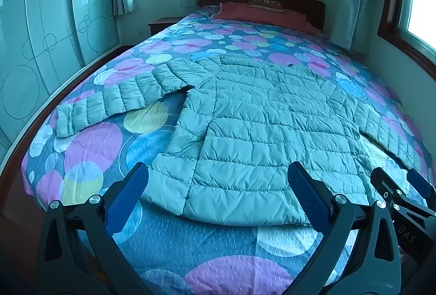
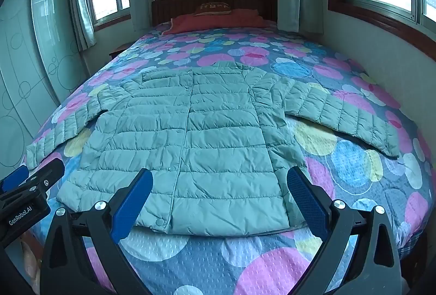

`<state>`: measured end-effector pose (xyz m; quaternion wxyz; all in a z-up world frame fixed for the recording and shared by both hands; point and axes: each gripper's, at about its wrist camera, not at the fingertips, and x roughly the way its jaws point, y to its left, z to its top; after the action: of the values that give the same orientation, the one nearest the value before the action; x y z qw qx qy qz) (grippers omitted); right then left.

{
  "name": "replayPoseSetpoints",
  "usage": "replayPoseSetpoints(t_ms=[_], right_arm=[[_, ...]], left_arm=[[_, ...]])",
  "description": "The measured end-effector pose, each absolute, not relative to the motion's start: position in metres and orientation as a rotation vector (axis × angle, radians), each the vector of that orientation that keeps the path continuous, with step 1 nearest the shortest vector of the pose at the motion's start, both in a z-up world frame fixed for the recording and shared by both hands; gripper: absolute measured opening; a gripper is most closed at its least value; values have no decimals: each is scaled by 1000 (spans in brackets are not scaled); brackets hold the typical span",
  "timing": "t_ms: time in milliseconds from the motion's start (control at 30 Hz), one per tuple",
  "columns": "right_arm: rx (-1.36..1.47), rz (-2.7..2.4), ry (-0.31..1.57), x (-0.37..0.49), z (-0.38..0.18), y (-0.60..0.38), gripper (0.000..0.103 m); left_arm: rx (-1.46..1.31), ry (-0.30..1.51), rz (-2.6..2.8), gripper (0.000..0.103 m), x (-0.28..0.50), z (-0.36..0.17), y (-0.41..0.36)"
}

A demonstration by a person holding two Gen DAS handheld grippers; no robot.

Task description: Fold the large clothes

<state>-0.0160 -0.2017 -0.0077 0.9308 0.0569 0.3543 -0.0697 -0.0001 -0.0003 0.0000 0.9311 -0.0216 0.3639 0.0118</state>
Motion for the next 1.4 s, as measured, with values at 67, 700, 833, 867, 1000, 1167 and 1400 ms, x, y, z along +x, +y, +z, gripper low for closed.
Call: replayPoseSetpoints(t_ms=[67, 700, 833, 867, 1000, 1167, 1400], right_arm=[[113, -143, 724, -17, -6, -201, 98], [112, -142, 723, -18, -6, -201, 98], [112, -143, 722, -18, -6, -200, 98], [112, -143, 723, -17, -6, -200, 98], [112, -142, 724, -17, -7, -200, 98], [112, -143, 723, -17, -7, -200, 98], [110, -143, 723, -17, -6, -200, 98]], left_arm=[[-46, 746, 23, 101, 0, 0, 0], [-50, 749, 21, 101, 0, 0, 0], [-49, 749, 21, 101, 0, 0, 0], [-49, 750, 21, 101, 0, 0, 0], [-49, 751, 23, 101, 0, 0, 0], [-50, 751, 24, 101, -3, -4, 1], [-51, 754, 24, 101, -2, -4, 1]])
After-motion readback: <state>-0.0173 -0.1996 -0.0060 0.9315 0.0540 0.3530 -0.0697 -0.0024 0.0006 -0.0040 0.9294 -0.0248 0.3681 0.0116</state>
